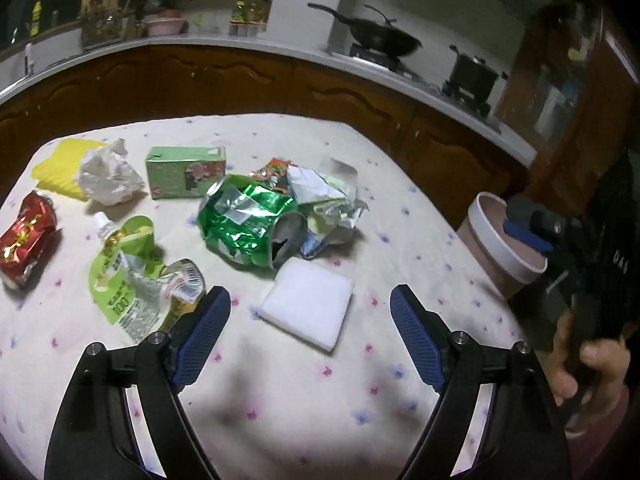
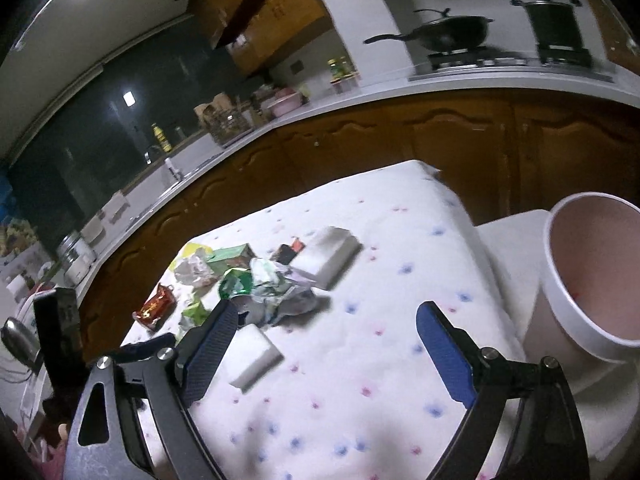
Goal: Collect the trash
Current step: 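Grasp the crumpled green-silver wrapper with the right tool while the left tool grasps the white foam block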
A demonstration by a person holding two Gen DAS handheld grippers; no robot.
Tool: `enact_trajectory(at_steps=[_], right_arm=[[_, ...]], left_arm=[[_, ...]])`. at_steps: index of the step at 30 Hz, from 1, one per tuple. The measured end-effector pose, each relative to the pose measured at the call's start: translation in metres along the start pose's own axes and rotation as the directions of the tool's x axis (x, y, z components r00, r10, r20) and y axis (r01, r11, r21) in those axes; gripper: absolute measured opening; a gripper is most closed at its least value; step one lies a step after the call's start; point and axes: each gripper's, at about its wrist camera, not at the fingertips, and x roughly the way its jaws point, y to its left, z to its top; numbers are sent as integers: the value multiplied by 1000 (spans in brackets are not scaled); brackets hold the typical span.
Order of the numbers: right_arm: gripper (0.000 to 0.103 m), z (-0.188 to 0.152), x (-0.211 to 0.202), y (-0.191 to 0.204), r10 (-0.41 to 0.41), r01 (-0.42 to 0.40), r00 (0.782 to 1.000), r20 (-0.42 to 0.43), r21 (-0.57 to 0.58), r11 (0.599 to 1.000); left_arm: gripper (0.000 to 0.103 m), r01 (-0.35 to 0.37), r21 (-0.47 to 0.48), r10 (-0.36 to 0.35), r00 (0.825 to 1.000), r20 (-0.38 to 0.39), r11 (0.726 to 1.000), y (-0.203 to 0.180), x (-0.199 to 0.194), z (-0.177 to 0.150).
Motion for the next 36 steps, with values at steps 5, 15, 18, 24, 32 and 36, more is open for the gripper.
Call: enact_trajectory(at_steps=[5,15,18,24,32,36], right_arm=[[86,7,27,5,59,-60,997,-39,-8,998],[67,14,98,16,122,-130,977,-177,-35,991],[66,14,113,20,132,-145,970,-203,-51,988],[39,14,137,28,122,-147,958,-260,-78,986],[0,13,122,22,110,-130,970,-218,-81,988],[1,16,109,16,119,-132,975,-188,-55,990]], left_arm=[[84,14,8,-14,999,-36,1000,3,19,2],[84,11,23,-9,996,-87,1000,6,47,-1],[74,1,28,2,996,-94,1000,7,51,-2],[51,38,12,-36,993,-114,999,10,55,-3],[27,30,33,-27,997,-76,999,9,43,0],[33,32,31,-29,995,-98,999,11,43,2]])
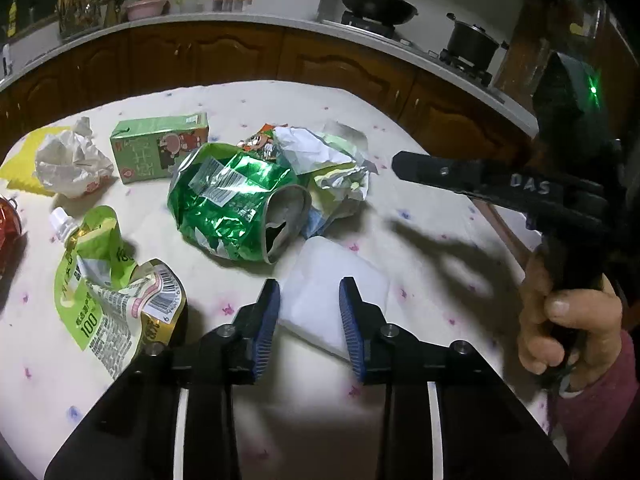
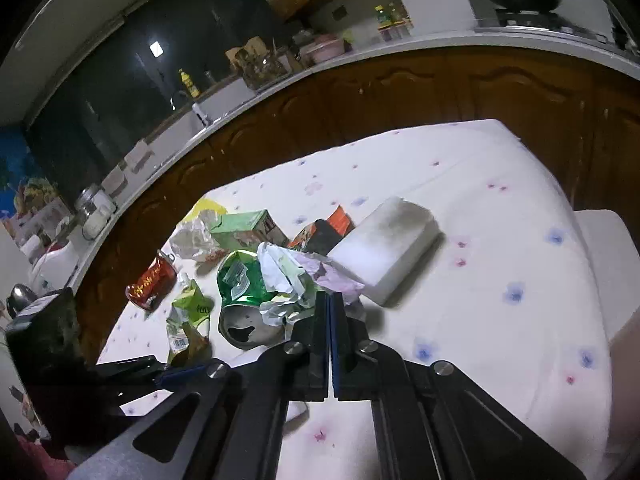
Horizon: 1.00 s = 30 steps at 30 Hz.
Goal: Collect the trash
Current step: 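Grasp the crumpled green-silver wrapper with the right tool while the left tool grasps the white foam block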
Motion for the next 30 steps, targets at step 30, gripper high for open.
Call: enact_trajectory(at_steps=[30], right_arm=[[5,2,-16,4,23,-22,1000,21,-36,999]], left_arm=[[55,-16,34,12,995,103,999,-13,-40,-4]])
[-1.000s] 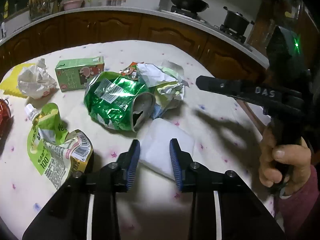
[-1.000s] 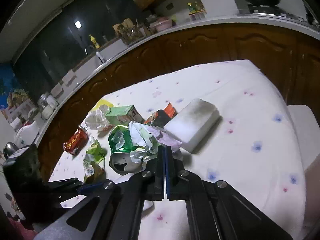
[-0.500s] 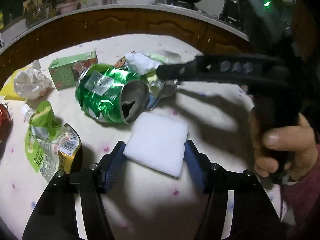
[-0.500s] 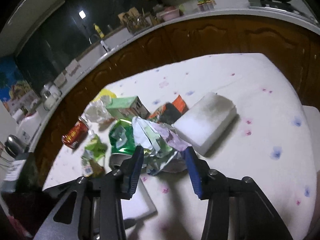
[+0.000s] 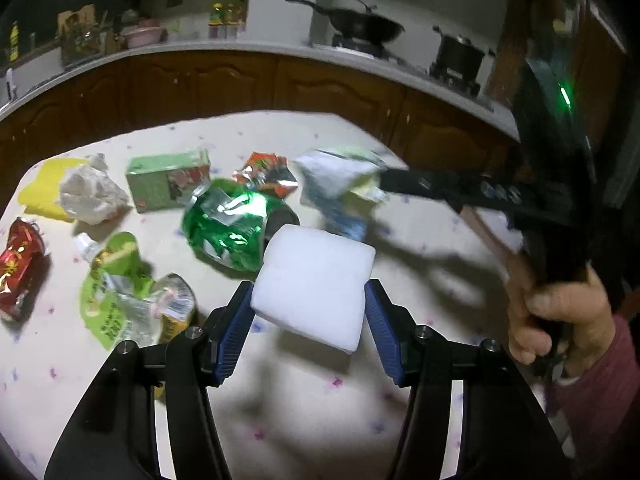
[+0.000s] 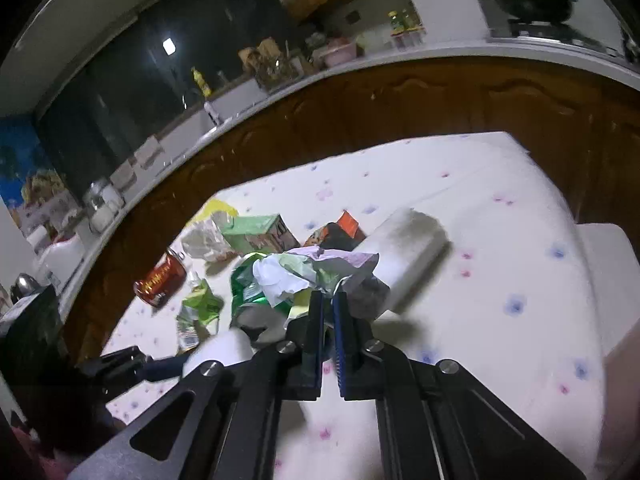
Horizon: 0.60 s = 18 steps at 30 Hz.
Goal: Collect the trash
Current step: 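Grasp the crumpled green-silver wrapper with the right tool while the left tool grasps the white foam block, then carry the wrapper and foam block to the bin and open both tools over it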
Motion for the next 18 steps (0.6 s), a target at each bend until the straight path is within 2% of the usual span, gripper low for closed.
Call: enact_trajectory(at_steps=[8,18], right_arm=[[5,-24,-67,-19,-42,32,994,102,97,995],[5,-48,-134,-42,-131,96,973,190,183,978]], left_arm=[[55,33,-16,-32,997,75,999,-9,-19,14],[55,94,40,-97,992,86,995,-53,-14,30]])
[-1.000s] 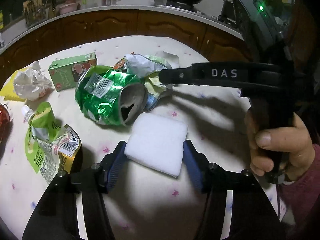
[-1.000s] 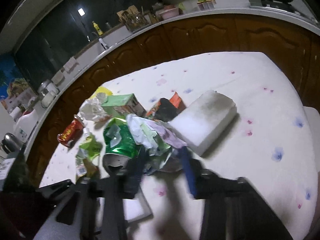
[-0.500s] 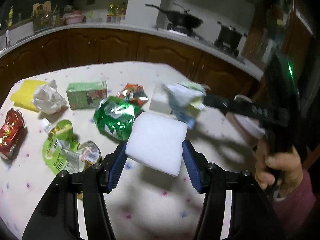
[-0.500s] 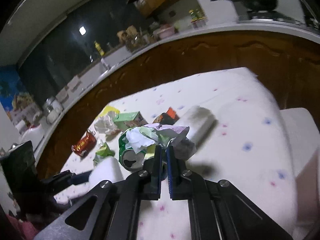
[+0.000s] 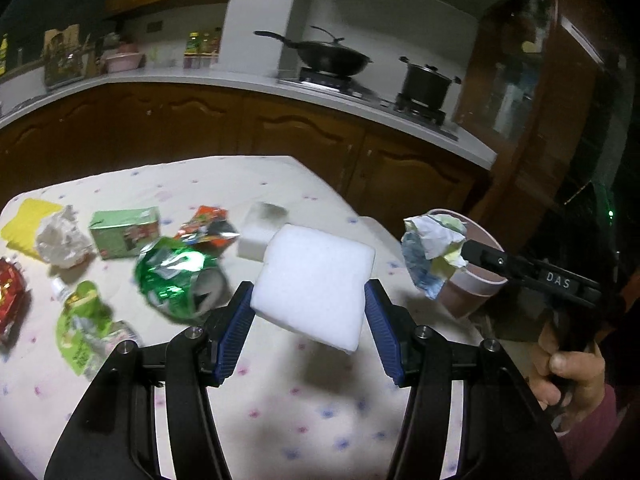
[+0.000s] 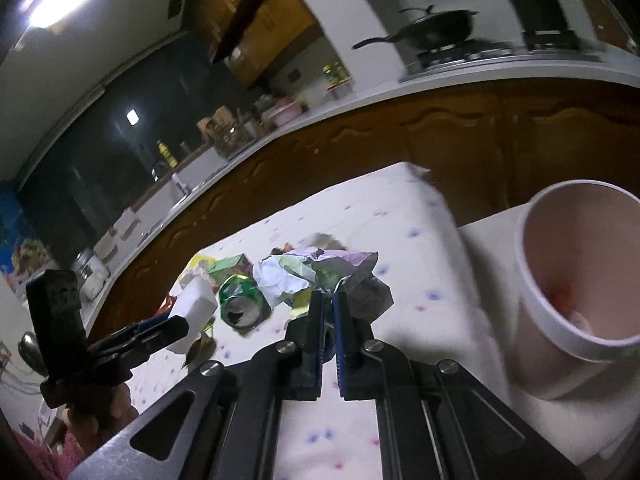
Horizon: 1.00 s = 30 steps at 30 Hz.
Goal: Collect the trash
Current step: 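Carry the wrapper and foam block to the bin and open both tools over it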
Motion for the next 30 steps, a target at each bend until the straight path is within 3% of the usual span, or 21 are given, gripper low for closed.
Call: enact_trajectory(at_steps=[8,16,30], right_arm=[[5,4,-48,-37,-87,82,993,81,69,994],[5,12,-86,-77,-189,171,972,141,130,977],[5,18,-110,-132,-308,274,936,171,195,942]], left_arm=[[55,54,46,-54,999,-3,997,-42,16,13],[56,113,103,-113,994,-5,988,-86,34,30],[56,231,153,-221,972,-79,961,-168,106,62]])
